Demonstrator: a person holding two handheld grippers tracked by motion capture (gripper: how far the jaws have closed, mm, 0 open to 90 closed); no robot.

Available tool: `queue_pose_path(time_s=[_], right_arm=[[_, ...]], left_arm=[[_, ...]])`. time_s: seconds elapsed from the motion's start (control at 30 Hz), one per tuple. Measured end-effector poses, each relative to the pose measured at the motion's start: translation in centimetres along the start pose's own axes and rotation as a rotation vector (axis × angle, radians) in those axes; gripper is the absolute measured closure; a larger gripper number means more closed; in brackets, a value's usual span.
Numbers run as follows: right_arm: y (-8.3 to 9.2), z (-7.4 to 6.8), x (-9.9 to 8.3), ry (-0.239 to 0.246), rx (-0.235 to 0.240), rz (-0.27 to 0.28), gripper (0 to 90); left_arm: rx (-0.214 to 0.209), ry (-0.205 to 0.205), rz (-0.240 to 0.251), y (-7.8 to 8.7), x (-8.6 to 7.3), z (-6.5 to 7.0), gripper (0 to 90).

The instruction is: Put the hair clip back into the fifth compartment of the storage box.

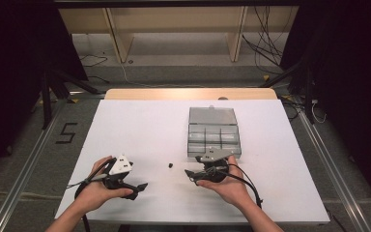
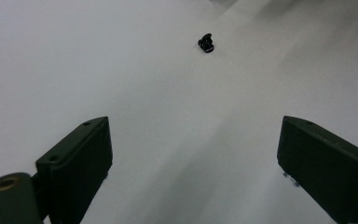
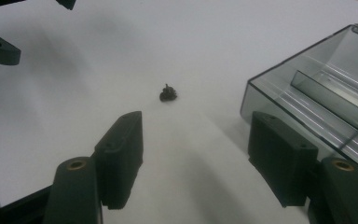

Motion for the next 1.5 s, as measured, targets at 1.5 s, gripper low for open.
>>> queue_pose_path(time_s=[1.5], right_arm=[[-7.6, -2.1, 1.5, 0.041, 0.032, -0.104, 42.2]], left_arm=[[-0.008, 0.000, -0.008, 0.0, -0.2, 0.0, 12.8]])
Point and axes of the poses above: each handheld gripper's, and its own axes: y roughly backward along the jaws, x roughly out of its top, z roughly to its right, the point moved 4 cm from there along -y, roughly forward along the jaws, and after that the axes turned 8 degrees about z, right-handed, at the moved point
